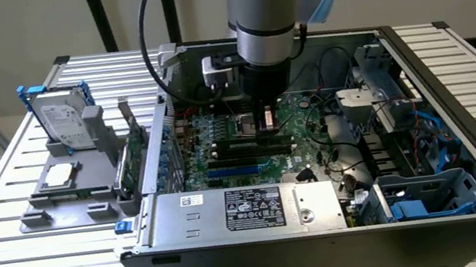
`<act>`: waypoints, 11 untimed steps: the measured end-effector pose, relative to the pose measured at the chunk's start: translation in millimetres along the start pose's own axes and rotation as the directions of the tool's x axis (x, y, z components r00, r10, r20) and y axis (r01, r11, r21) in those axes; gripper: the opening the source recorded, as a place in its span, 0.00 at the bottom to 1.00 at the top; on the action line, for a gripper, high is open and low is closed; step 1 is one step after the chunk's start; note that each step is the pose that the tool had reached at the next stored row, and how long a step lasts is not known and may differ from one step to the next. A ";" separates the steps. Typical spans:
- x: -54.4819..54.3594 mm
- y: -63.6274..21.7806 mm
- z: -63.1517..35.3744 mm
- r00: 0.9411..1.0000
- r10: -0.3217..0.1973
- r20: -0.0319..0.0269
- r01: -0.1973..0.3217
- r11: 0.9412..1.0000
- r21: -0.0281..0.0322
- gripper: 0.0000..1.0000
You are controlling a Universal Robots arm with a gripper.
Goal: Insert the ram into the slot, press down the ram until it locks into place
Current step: 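Insert the ram into the slot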
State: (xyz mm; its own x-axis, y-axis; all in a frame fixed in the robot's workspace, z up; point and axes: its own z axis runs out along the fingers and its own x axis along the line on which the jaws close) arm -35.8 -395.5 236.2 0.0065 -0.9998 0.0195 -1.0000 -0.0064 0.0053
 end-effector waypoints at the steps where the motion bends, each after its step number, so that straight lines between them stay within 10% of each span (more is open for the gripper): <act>1: 0.0 0.0 0.4 1.000 0.000 0.000 0.000 1.000 0.000 0.13; 11: -0.1 0.0 3.7 1.000 0.000 0.000 0.000 1.000 0.000 0.13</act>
State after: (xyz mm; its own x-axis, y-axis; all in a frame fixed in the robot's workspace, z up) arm -35.8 -395.5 232.6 0.0064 -0.9998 0.0195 -1.0000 -0.0063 0.0053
